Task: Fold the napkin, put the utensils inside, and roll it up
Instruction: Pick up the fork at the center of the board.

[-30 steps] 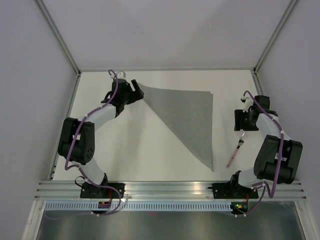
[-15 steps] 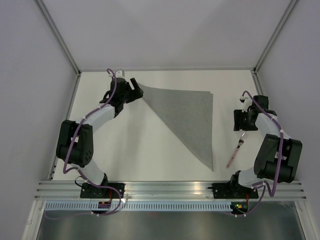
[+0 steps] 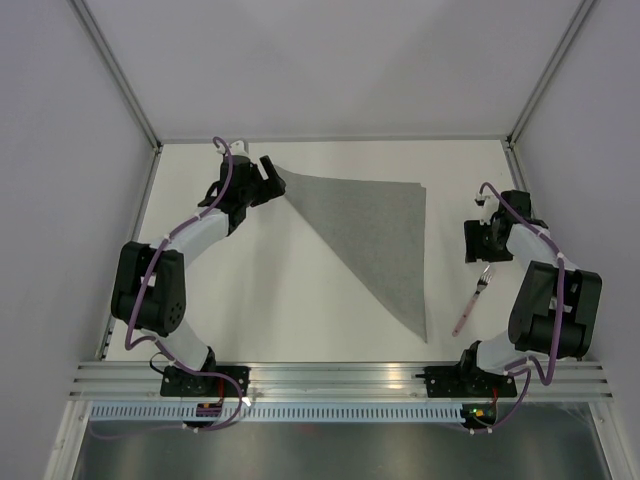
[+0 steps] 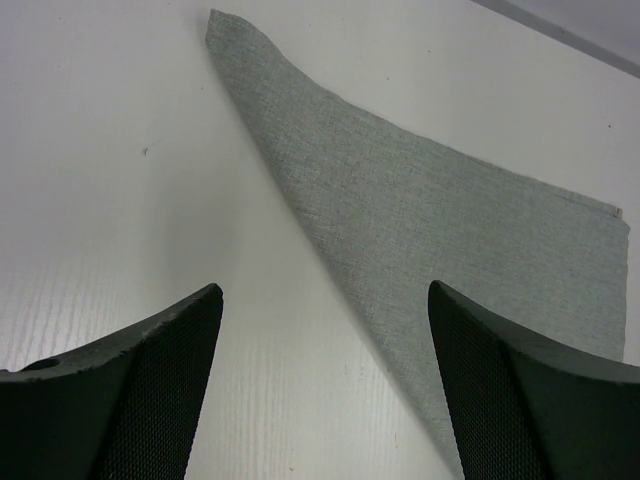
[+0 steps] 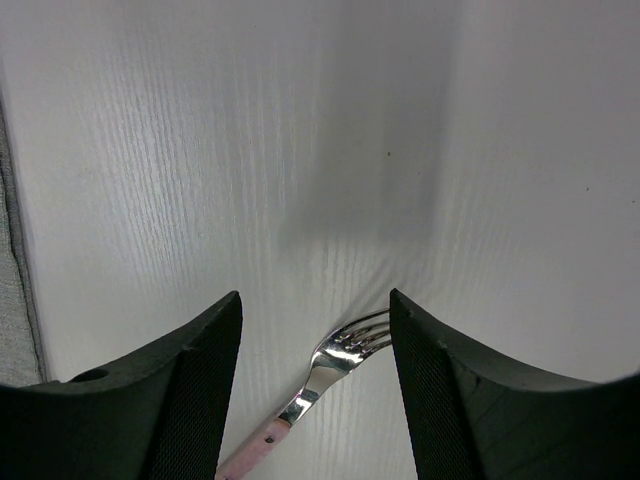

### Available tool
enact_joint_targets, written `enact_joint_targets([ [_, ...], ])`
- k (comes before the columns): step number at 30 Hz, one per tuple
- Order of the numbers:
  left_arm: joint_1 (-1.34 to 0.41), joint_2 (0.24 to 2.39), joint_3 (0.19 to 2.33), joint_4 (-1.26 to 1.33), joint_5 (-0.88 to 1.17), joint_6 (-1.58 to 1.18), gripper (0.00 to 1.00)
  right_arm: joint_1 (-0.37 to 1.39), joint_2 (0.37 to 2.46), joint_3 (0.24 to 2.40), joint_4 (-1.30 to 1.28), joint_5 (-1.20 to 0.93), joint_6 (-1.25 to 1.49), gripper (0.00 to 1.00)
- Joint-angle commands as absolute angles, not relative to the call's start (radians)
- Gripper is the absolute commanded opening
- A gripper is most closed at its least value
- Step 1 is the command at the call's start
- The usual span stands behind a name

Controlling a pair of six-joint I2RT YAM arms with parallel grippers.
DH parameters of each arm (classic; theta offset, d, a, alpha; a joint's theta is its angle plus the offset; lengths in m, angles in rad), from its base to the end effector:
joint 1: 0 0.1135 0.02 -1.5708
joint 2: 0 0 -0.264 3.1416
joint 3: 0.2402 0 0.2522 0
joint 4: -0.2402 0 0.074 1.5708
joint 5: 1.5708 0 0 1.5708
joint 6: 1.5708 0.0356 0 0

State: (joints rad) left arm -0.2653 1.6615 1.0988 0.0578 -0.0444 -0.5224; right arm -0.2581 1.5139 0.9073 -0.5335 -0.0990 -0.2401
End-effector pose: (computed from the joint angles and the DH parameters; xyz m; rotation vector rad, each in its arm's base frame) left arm 0.3662 -0.0979 0.2435 -0.2971 2.0833 -0.4332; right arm 0.2776 -0.0696 0.1873 -0.0049 2.7005 -0.0160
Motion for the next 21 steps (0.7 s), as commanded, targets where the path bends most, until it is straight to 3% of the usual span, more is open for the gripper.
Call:
enact_joint_targets([
  [1,-0.265,1.608,1.109,0.071,-0.055,-0.489,0.88,-0.245,1.519,0.911,-0.514,-0.069,-0.239,0.67],
  [21,-0.265,1.559,1.046,0.152,-0.018,-0.517,0.89,-0.227,1.503,0.905,-0.571,-0.006,-0.324,0.7],
])
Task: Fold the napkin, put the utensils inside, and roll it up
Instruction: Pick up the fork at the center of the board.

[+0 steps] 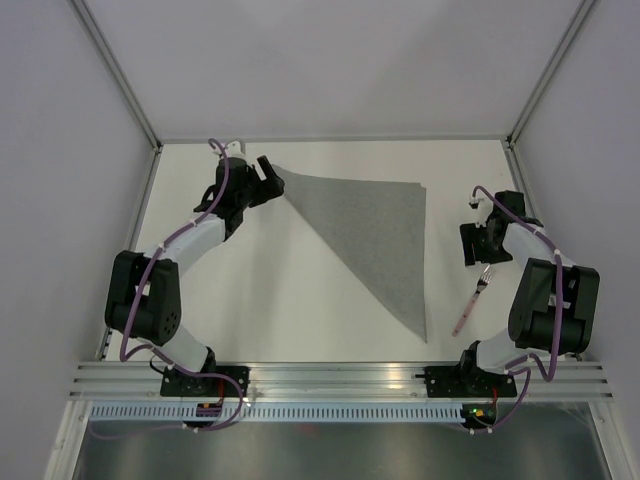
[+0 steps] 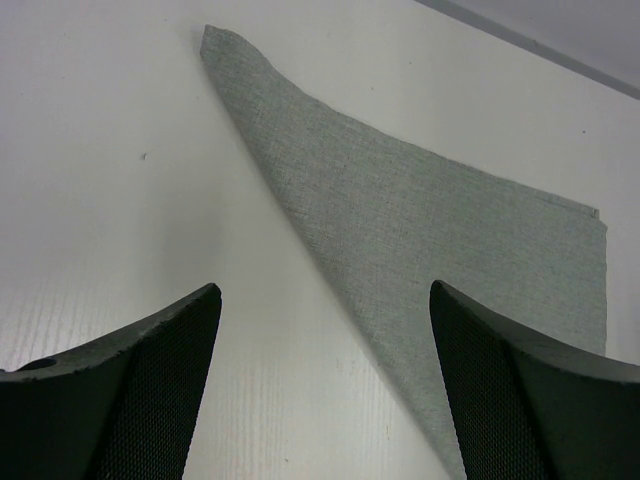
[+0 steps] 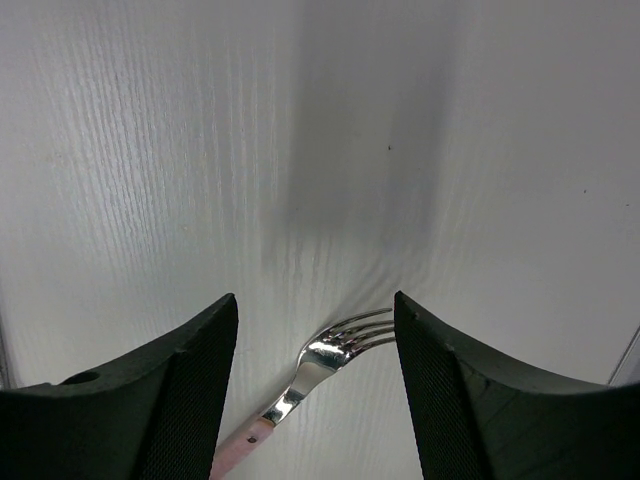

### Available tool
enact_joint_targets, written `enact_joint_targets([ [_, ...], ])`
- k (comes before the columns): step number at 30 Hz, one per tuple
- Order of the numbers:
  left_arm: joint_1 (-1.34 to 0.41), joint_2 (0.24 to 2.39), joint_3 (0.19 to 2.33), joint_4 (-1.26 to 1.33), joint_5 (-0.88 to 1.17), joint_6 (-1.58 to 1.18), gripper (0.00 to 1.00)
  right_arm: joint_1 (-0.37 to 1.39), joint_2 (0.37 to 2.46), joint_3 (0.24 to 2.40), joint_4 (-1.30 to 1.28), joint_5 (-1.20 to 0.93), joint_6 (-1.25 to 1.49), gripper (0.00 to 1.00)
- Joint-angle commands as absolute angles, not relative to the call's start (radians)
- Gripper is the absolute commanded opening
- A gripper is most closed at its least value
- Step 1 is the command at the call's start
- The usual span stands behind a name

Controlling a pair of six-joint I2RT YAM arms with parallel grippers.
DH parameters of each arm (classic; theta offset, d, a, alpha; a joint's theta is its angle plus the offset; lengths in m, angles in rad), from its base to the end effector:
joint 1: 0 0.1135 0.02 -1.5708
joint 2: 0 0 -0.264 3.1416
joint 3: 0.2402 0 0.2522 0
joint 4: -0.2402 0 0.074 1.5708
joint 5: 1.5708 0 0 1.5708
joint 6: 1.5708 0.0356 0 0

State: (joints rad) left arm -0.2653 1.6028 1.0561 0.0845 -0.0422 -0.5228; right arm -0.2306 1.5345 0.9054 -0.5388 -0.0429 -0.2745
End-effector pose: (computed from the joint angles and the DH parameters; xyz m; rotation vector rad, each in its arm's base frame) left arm 0.3545 -0.0948 0.2524 -0.2915 2.0418 -0.4500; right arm 0.2795 -0.0641 0.1809 -0.0721 2.7388 -0.0829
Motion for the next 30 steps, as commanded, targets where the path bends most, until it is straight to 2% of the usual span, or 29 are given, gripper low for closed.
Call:
enact_joint_targets([
  [1,-0.265,1.554,1.043,0.161,-0.012,-0.517,0.89,-0.227,1.506,0.9,-0.58,-0.006,-0.343,0.7],
  [10,-0.265,1.529,1.014,0.195,-0.005,-0.529,0.89,-0.229,1.539,0.845,-0.623,-0.009,-0.456,0.71],
  [30,-0.265,1.528,1.0,0.23,0.025,-0.528,0.91,-0.23,1.459,0.928,-0.781,0.005,-0.52,0.72],
])
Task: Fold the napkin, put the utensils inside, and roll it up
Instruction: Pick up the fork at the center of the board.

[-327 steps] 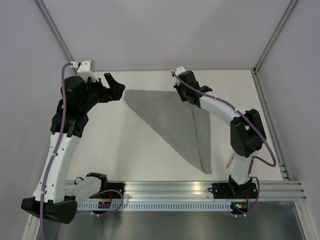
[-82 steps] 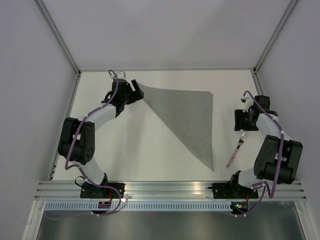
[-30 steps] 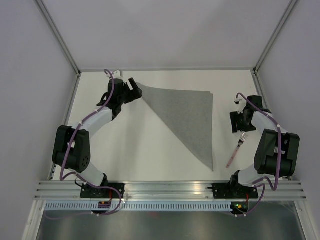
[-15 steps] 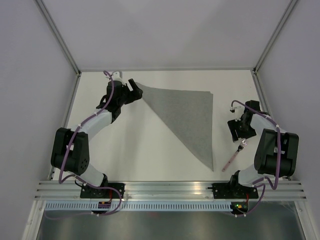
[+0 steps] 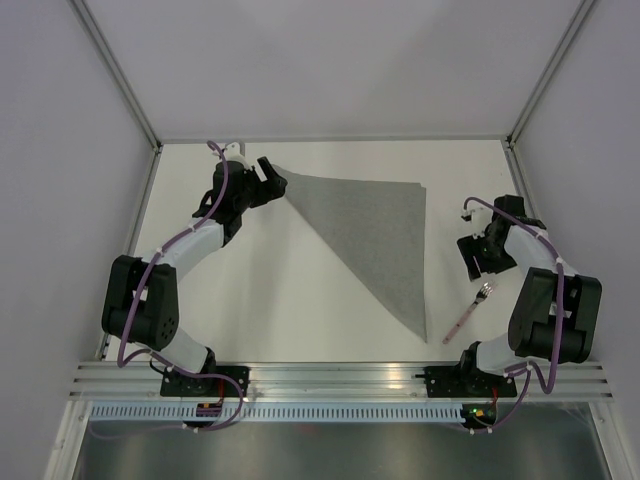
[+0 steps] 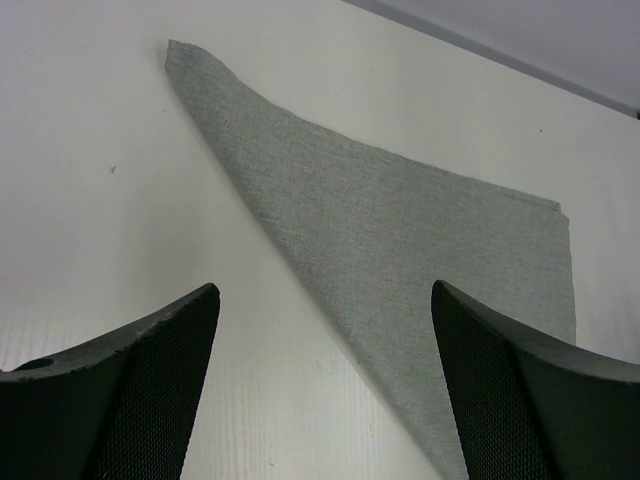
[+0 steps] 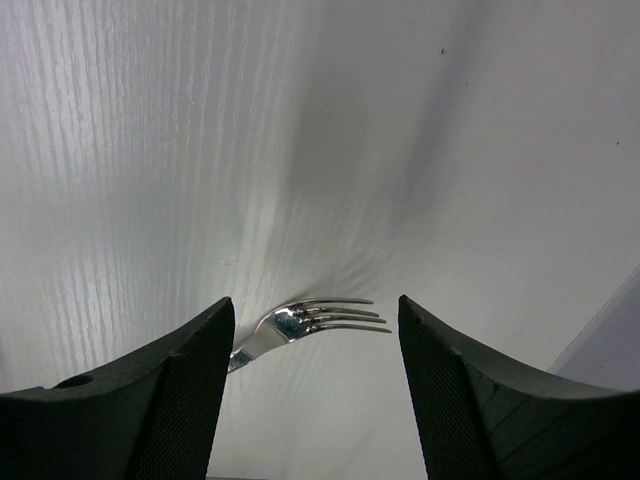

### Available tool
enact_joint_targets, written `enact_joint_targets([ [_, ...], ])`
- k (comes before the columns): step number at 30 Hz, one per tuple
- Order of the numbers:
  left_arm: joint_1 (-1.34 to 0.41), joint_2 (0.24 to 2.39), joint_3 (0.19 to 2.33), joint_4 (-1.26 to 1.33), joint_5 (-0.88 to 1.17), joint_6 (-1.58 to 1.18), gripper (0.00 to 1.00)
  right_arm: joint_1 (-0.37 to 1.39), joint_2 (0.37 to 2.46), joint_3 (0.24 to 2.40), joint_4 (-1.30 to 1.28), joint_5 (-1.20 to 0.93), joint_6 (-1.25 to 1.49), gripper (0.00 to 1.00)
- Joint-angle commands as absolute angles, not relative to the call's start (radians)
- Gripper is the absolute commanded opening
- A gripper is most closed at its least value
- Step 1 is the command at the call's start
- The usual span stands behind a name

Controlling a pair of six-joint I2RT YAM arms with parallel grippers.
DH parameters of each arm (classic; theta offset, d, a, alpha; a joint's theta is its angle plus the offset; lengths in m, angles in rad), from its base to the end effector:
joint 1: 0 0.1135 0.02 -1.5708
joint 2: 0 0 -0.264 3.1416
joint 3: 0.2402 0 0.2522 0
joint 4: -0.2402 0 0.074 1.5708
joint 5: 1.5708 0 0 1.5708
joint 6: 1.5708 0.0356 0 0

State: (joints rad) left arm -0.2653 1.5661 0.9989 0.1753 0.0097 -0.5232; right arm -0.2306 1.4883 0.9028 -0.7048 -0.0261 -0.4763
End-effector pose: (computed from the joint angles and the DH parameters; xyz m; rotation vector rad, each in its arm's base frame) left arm 0.3462 -0.0944 0.2546 -0.2507 1.9843 -0.5227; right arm 0.2591 -0.0599 0.1859 -0.3566 2.8454 -0.1050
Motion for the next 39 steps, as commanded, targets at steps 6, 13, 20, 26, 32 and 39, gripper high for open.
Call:
enact_joint_targets([
  [6,-0.265,1.54,1.017,0.221,0.032,-0.532,0.91,-0.23,1.434,0.888,-0.808,-0.046,-0.589,0.76],
  [13,-0.265,1.529,1.025,0.199,0.012,-0.523,0.91,-0.23,1.453,0.859,-0.81,-0.083,-0.618,0.81],
  [20,-0.265,1.526,1.029,0.19,0.008,-0.52,0.91,-0.23,1.499,0.854,-0.781,-0.098,-0.611,0.81],
  [26,-0.265,1.526,1.028,0.187,0.005,-0.515,0.91,-0.23,1.52,0.857,-0.756,-0.104,-0.595,0.81],
  [32,-0.265,1.52,1.035,0.173,0.005,-0.514,0.9,-0.23,1.537,0.85,-0.729,-0.117,-0.592,0.81],
  [39,-0.265,1.513,1.026,0.178,0.003,-0.508,0.9,-0.23,1.562,0.873,-0.712,-0.13,-0.566,0.79],
])
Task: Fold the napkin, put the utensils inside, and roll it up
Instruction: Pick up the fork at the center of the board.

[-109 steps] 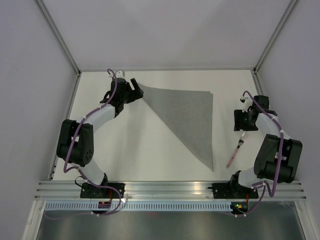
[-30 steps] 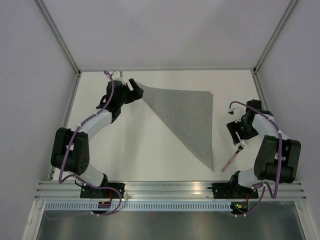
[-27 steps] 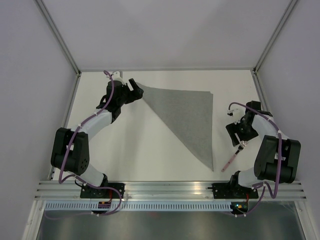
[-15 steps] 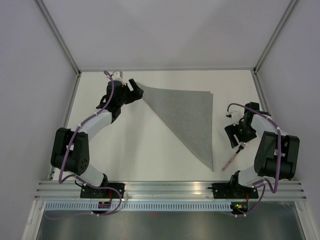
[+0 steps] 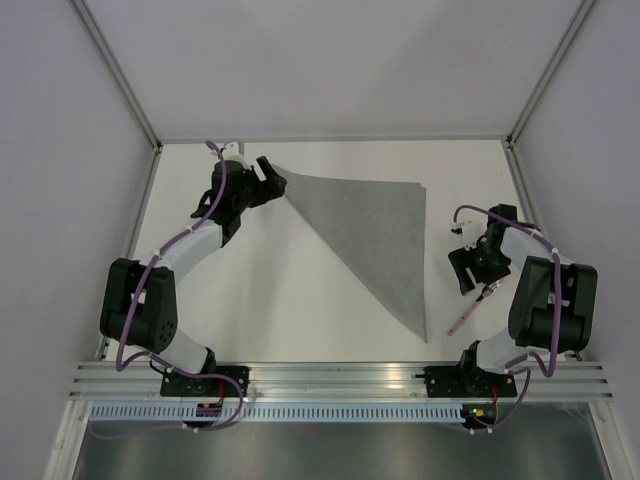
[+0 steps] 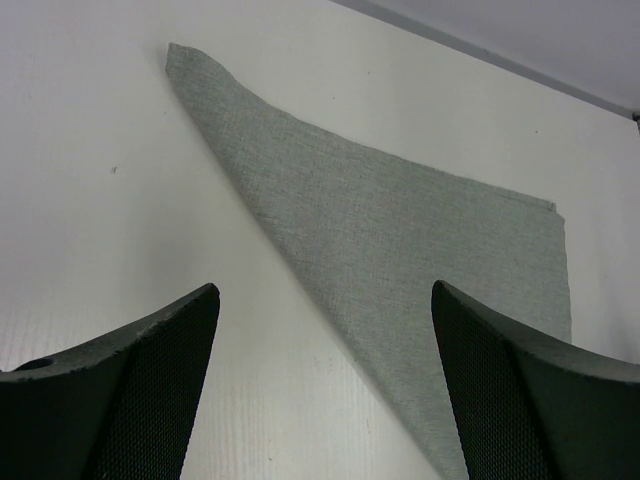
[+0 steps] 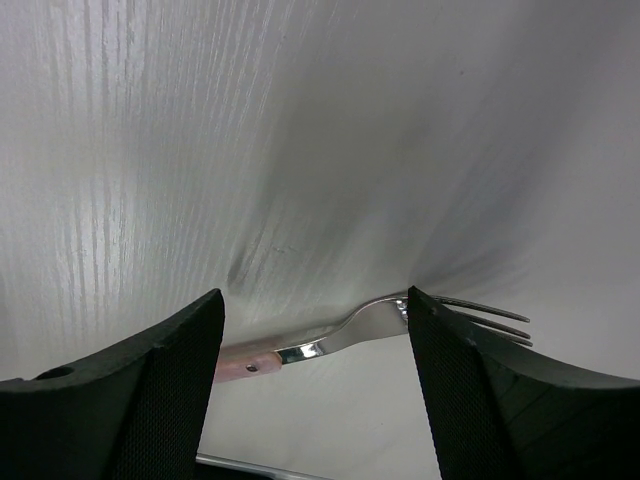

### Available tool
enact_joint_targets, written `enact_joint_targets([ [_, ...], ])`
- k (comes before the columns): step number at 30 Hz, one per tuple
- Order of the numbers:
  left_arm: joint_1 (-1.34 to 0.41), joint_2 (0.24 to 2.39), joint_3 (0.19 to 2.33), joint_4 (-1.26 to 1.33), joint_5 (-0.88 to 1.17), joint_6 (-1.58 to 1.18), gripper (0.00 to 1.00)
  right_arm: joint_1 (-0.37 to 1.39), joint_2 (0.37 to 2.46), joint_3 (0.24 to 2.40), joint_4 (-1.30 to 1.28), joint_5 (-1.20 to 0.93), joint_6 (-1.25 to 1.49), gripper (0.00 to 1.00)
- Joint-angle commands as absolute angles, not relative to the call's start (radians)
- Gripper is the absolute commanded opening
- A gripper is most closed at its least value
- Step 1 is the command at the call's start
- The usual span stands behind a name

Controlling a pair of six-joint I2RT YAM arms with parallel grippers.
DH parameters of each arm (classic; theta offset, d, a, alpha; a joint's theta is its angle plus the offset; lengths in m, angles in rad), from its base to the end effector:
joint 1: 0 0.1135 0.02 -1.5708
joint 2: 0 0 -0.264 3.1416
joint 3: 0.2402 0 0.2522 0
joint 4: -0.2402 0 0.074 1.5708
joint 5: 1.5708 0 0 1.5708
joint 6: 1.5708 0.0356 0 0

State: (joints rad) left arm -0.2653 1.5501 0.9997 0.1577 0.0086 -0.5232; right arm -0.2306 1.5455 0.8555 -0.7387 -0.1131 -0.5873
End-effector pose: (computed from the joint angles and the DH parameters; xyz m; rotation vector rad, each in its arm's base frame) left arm 0.3434 -0.0936 0.2585 -0.2516 1.9849 -0.5215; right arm 0.2501 -0.0546 0.1595 -0.5379 2.9165 0.0701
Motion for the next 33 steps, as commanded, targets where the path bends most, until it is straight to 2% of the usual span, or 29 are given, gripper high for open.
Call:
enact_joint_targets([
  [1,-0.265,1.513,1.026,0.179,0.005,-0.508,0.91,-0.23,1.565,0.883,-0.71,-0.132,-0.558,0.79],
  [18,-0.265,1.52,1.025,0.212,0.008,-0.509,0.91,-0.229,1.637,1.001,-0.624,-0.143,-0.465,0.75],
  [22,-0.265,1.516,1.02,0.222,0.015,-0.509,0.91,-0.23,1.599,1.066,-0.71,-0.118,-0.475,0.75],
  [28,-0.265,1.502,1.003,0.241,0.034,-0.511,0.92,-0.232,1.503,1.006,-0.824,-0.032,-0.621,0.79],
  [33,-0.265,1.499,0.999,0.252,0.043,-0.518,0.92,-0.242,1.473,0.931,-0.871,-0.051,-0.696,0.83],
])
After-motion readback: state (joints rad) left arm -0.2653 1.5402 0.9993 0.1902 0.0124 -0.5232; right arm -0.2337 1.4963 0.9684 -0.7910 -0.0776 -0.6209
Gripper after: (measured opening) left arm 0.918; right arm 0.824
